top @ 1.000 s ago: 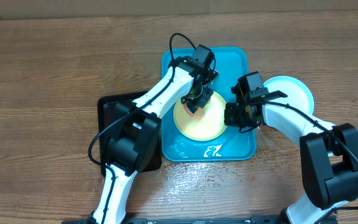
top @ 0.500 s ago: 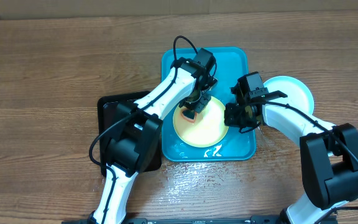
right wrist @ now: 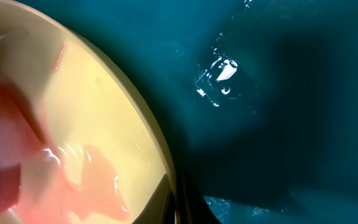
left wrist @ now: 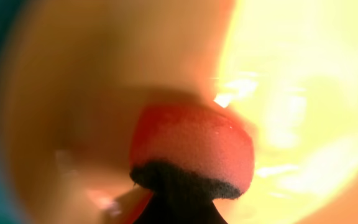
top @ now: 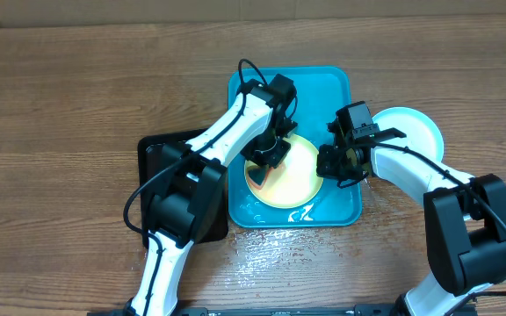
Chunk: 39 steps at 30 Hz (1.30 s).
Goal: Clean dirty plates on tray and stack at the side
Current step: 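Continue scrubbing the yellow plate's center with the left gripper's sponge, then return the sponge to the black tray with the left gripper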
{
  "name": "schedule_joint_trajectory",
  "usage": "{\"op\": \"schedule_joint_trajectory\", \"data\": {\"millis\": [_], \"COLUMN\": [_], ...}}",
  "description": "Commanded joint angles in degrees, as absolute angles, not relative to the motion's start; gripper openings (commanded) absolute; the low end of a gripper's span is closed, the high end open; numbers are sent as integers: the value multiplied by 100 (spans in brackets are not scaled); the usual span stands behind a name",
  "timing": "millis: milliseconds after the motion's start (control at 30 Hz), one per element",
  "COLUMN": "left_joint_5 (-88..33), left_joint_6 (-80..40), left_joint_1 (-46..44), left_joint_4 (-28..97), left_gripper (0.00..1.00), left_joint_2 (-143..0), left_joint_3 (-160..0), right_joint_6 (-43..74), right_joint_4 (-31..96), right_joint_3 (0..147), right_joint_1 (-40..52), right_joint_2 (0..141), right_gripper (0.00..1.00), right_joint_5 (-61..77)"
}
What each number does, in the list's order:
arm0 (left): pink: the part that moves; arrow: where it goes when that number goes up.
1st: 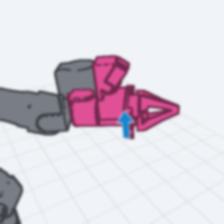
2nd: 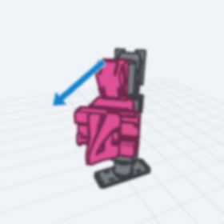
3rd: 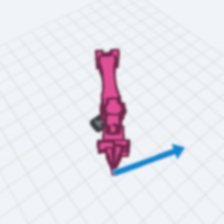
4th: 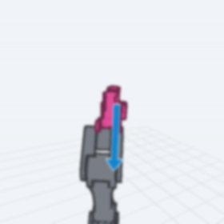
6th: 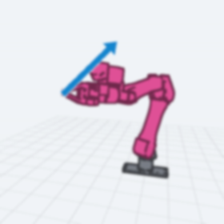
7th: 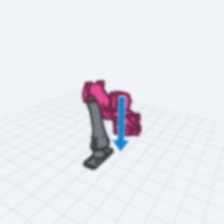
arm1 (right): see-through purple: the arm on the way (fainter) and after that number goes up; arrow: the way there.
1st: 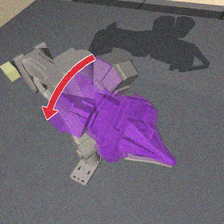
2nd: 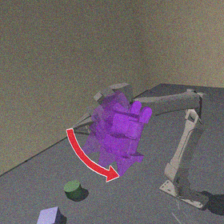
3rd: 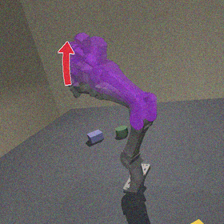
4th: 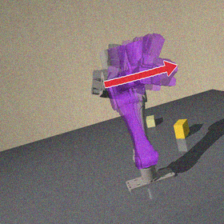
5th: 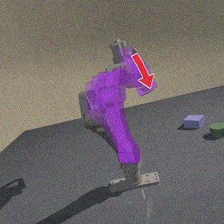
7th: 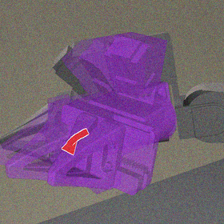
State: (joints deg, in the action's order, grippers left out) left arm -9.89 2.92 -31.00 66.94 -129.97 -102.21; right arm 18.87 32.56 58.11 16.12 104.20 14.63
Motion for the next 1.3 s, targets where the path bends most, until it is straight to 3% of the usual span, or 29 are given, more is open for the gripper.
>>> {"op": "schedule_joint_trajectory", "data": {"millis": [0, 300, 500, 867, 967, 1267], "left_joint_5": [-2934, -3258, -3157, -1216, -642, -558], "left_joint_6": [-8, -707, -840, -1081, -1105, -1809], "left_joint_1": [-3127, -3339, -2871, -1208, -917, -779], "left_joint_4": [6700, 6687, 6845, 7767, 8145, 6963], "left_gripper": [4, 4, 4, 4, 5, 4], "left_joint_2": [-13002, -12982, -12510, -10073, -9957, -9963], "left_joint_3": [-10138, -10136, -10143, -10138, -10097, -7885], "right_joint_6": [2045, 2040, 2034, 1940, 1852, 1422], "right_joint_4": [3319, 3323, 3328, 3520, 3948, 5256], "right_joint_3": [5621, 5621, 5621, 5690, 5944, 6982], "right_joint_1": [1573, 1573, 1573, 1573, 1575, 1636], "right_joint_2": [10584, 10584, 10584, 10582, 10543, 9950], "right_gripper": [4, 4, 4, 4, 4, 4], "right_joint_5": [956, 954, 952, 954, 954, 451]}}
